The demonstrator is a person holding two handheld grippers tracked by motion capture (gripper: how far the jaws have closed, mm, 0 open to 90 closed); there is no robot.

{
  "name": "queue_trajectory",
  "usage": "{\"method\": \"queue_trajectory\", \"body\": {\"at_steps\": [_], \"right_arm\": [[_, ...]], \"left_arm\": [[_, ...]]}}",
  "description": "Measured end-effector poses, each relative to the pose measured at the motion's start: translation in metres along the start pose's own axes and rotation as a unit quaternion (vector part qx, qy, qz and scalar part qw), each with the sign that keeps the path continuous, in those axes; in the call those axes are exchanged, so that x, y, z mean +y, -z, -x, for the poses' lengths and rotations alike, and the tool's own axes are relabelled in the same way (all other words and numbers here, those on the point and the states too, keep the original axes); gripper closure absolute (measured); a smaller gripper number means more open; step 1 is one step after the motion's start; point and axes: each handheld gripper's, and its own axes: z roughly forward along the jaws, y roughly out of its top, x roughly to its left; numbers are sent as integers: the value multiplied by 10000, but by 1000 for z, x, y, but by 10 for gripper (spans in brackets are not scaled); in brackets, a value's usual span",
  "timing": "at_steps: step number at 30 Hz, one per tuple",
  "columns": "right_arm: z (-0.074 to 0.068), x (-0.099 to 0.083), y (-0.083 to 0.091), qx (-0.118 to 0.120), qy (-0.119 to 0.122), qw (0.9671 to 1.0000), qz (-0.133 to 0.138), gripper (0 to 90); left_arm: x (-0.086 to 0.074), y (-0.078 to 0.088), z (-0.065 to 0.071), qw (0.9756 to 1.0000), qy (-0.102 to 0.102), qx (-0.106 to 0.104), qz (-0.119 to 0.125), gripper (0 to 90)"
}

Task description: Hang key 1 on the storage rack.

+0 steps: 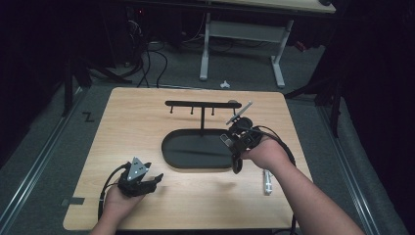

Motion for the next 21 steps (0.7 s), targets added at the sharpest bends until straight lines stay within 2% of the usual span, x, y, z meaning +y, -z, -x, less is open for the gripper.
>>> {"method": "queue_trajectory", "body": {"at_steps": [12, 13, 21], "right_arm": [[2, 20, 10, -58, 53, 9999, 107, 806], [1, 22, 11, -48, -3, 9999, 93, 806], [2, 37, 19, -104, 80, 9997, 195, 806]], "left_arm": [[-1, 1, -1, 10000, 26, 4, 31, 378], [-1, 1, -1, 10000, 26, 3, 27, 378], [-1, 1, -1, 10000, 24, -7, 25, 378]]}}
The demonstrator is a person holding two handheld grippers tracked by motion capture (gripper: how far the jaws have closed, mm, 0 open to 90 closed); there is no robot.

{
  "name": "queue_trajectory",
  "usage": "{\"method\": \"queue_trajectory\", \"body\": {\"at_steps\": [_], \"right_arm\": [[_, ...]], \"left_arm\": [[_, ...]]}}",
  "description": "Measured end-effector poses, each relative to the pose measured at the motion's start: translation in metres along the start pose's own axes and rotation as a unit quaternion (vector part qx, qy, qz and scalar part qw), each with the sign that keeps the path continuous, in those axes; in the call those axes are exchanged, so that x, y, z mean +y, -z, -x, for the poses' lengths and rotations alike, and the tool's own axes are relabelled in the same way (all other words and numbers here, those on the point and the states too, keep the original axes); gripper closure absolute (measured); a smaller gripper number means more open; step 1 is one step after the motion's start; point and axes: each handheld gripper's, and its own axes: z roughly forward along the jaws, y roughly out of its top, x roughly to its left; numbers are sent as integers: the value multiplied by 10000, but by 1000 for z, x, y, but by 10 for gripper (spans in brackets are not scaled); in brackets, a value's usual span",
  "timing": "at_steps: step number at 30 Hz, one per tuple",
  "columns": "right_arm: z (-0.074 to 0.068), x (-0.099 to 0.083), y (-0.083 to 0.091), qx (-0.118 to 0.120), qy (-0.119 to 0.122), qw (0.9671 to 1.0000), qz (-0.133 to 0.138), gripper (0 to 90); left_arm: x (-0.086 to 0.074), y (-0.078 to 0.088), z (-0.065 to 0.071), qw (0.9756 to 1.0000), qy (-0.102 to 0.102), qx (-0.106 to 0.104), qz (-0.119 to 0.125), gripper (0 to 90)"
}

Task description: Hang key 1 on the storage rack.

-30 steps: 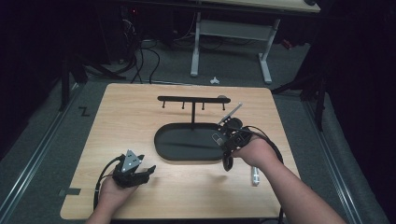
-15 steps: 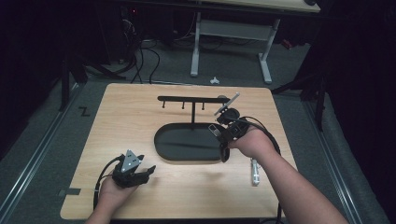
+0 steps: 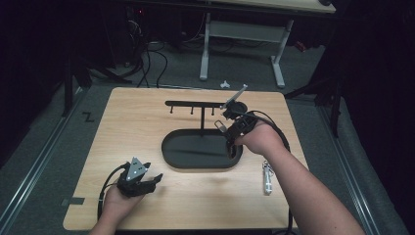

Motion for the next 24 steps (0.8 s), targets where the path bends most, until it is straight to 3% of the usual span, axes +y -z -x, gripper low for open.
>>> {"method": "queue_trajectory", "body": {"at_steps": [8, 24], "right_arm": [[1, 14, 2, -77, -11, 9999, 88, 806], [4, 32, -12, -209, -124, 9996, 125, 806]], "left_arm": [[0, 0, -1, 10000, 5, -1, 6, 378], [-1, 1, 0, 10000, 23, -51, 6, 378]]}}
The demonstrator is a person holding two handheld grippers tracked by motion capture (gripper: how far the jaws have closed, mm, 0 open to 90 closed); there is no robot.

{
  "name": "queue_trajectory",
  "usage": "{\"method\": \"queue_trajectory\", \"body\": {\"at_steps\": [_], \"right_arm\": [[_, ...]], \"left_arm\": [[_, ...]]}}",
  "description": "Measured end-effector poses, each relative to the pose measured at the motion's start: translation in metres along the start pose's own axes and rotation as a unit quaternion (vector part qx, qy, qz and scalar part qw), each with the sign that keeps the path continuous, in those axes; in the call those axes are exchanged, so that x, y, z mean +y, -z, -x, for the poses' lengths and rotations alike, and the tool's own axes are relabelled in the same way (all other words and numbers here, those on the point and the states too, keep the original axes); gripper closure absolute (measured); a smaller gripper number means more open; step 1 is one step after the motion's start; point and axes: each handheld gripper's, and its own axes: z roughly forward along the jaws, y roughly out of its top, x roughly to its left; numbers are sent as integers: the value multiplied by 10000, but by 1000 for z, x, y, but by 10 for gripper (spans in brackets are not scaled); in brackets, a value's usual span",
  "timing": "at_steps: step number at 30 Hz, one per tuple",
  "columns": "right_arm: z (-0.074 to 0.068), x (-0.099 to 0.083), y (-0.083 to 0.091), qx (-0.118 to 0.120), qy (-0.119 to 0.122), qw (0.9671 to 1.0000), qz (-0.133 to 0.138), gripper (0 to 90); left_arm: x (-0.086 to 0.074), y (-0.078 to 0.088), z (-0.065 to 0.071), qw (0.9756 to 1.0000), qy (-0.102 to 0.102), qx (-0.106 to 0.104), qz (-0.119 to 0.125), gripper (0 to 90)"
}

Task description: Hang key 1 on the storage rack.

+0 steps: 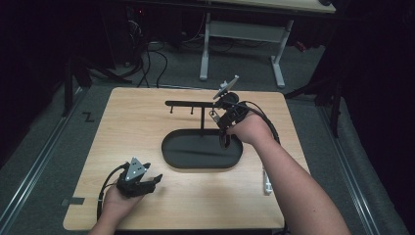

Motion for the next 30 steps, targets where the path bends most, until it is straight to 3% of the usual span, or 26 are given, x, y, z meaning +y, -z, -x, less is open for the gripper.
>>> {"method": "queue_trajectory", "body": {"at_steps": [10, 22, 30], "right_arm": [[1, 3, -13, -91, -144, 9998, 39, 802], [4, 9, -22, -222, -110, 9997, 35, 788], [3, 8, -20, -131, -111, 9998, 42, 749]], "left_arm": [[0, -1, 0, 10000, -14, -43, -29, 378], [0, -2, 0, 9999, -45, -95, -110, 378], [-1, -3, 1, 9999, -51, -107, -96, 378]]}}
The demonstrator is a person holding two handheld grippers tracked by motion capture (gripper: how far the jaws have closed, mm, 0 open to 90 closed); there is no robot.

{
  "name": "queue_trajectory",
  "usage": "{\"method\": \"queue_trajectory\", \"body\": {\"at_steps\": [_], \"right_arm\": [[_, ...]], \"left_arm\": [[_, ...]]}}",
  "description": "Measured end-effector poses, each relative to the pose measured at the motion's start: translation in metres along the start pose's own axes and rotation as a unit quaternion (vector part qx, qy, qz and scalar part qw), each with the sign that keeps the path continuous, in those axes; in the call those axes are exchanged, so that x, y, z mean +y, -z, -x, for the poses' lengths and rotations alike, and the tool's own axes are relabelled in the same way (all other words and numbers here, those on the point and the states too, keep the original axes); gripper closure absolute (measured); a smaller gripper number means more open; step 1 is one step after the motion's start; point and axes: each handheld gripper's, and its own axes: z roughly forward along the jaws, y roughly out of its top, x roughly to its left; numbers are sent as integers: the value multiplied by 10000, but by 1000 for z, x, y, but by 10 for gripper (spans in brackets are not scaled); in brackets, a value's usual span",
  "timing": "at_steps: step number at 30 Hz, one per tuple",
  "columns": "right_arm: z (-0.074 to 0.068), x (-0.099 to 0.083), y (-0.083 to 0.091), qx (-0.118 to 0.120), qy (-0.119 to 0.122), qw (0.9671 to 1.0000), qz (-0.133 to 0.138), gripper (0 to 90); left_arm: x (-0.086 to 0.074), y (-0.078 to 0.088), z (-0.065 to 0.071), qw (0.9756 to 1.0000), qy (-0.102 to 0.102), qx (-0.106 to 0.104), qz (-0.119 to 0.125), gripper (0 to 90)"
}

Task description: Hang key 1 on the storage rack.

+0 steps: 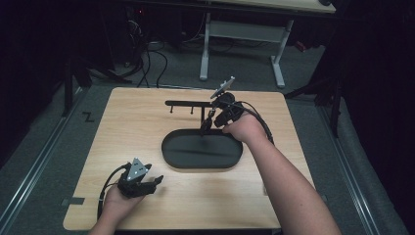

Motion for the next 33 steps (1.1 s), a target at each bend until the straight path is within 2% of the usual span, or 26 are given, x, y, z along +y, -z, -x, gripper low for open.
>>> {"method": "queue_trajectory", "body": {"at_steps": [13, 16, 25, 30, 33], "right_arm": [[-1, -12, 6, 38, -46, 10000, 44, 731], [-3, -17, 5, 84, 22, 10000, 24, 718], [-5, -37, 5, 179, -22, 9998, 55, 667], [-4, -49, 7, 136, -11, 9999, 98, 629], [0, -58, 5, 125, -166, 9997, 97, 603]], "left_arm": [[0, -1, 1, 10000, -26, 3, -16, 378], [0, -1, 1, 10000, -29, -11, -47, 378], [0, -2, 2, 10000, -43, -16, -70, 378], [0, -4, 3, 9999, -44, -27, -92, 378], [-1, -4, 3, 9999, -43, -37, -101, 378]]}}
